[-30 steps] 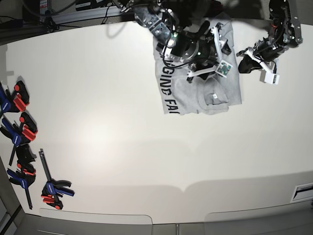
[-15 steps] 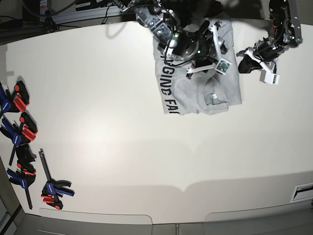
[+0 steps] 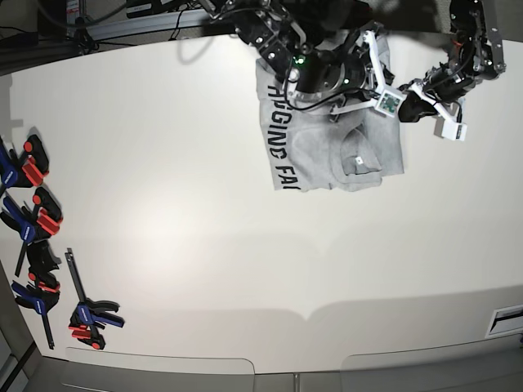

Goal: Fold the T-shirt properly
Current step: 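Grasp the folded stack with the right gripper and lift it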

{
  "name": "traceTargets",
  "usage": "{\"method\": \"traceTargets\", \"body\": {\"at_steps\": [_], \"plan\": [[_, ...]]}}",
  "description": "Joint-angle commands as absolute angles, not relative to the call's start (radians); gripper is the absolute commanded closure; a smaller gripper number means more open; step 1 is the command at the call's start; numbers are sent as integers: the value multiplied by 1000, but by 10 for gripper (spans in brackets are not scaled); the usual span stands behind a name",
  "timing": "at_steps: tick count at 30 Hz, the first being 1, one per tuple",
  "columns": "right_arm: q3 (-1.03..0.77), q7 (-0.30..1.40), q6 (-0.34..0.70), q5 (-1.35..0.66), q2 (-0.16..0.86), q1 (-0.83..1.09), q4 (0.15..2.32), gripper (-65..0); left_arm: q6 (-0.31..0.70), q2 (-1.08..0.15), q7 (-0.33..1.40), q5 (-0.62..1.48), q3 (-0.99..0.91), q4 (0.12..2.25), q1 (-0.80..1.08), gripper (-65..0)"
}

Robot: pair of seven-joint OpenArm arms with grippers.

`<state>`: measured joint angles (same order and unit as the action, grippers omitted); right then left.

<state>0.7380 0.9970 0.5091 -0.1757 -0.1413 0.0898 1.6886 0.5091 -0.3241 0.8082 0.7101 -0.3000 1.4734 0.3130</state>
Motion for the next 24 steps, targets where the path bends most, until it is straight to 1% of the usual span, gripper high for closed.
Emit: {"method": "traceTargets", "body": {"at_steps": [1, 4, 5, 6, 7, 8, 10, 11, 22, 24], "plan": [[742, 981, 515, -179, -157, 81, 1711, 0, 502, -333, 824, 682, -300, 1477, 318, -1], [742, 981, 515, -179, -157, 81, 1711, -2, 502, -333, 822, 682, -300, 1477, 318, -1], [742, 980, 515, -178, -157, 81, 1711, -100, 502, -333, 822, 682, -300, 1477, 318, -1], [742, 975, 515, -174, -157, 81, 1711, -215, 502, -333, 822, 682, -300, 1477, 318, -1], [742, 957, 512, -149, -157, 81, 1710, -303, 502, -333, 822, 682, -300, 1477, 318, -1], [742, 934, 495, -102, -157, 81, 1708, -334, 502, -333, 821, 682, -300, 1477, 318, -1], [742, 889, 429, 1, -157, 81, 1708, -333, 502, -333, 822, 682, -300, 1477, 319, -1], [742, 879, 419, 34, -157, 81, 1708, -333, 502, -333, 822, 682, -300, 1477, 318, -1], [742, 910, 420, 2, -155, 80, 1644, -331, 502, -333, 814, 682, -300, 1477, 318, -1], [742, 909, 420, 2, -155, 78, 1624, -323, 502, -333, 814, 682, -300, 1477, 318, -1]]}}
